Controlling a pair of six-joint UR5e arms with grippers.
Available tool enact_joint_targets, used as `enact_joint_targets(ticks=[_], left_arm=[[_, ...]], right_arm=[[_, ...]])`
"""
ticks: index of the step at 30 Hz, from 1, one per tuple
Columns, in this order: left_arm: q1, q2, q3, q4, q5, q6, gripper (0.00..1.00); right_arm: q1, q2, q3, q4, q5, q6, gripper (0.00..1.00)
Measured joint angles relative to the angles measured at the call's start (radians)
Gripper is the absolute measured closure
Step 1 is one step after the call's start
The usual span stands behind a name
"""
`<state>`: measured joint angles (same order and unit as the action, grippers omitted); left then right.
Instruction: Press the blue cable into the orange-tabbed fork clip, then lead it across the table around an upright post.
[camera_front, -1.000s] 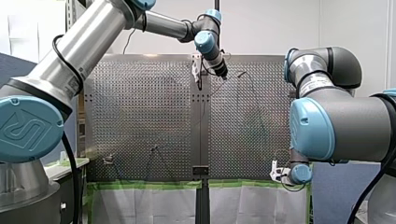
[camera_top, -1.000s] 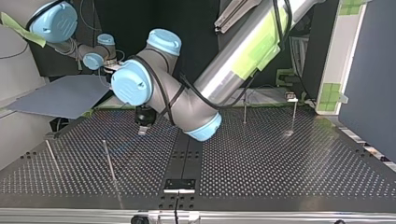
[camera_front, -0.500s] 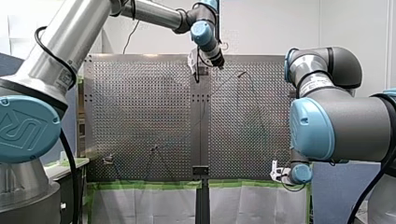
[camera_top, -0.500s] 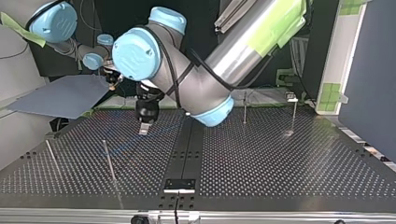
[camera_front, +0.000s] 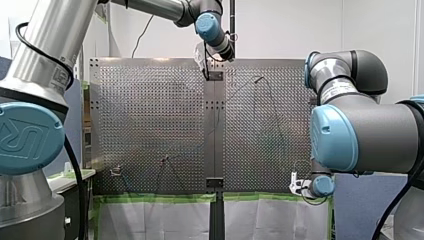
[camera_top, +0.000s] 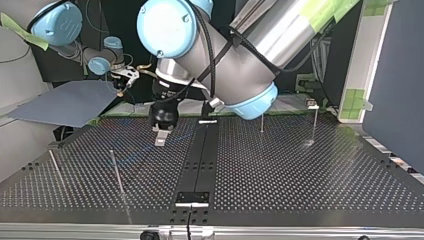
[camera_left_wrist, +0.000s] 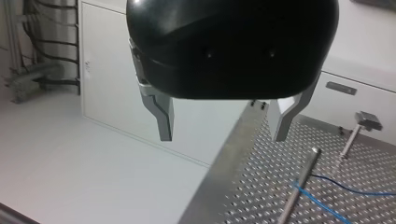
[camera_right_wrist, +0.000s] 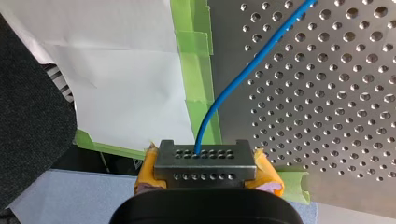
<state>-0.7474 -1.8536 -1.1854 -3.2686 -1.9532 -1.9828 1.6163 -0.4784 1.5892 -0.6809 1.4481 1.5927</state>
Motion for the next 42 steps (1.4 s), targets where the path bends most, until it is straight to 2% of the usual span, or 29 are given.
enact_joint_targets(ticks=[8, 21, 27, 42], left_arm=[[0.001, 0.068, -0.068, 0.068, 0.03, 0.004, 0.0], [0.0, 0.188, -0.188, 0.188, 0.029, 0.031, 0.0], [0.002, 0.214, -0.242, 0.241, 0.018, 0.035, 0.0], [0.006, 0.216, -0.394, 0.394, 0.04, -0.063, 0.0]], right_arm=[[-0.001, -0.001, 0.0, 0.002, -0.003, -0.004, 1.0], [0.001, -0.002, 0.0, 0.008, -0.003, -0.018, 1.0], [0.002, -0.003, 0.001, 0.009, -0.003, -0.021, 1.0], [0.003, -0.004, 0.0, 0.01, -0.003, -0.022, 1.0]])
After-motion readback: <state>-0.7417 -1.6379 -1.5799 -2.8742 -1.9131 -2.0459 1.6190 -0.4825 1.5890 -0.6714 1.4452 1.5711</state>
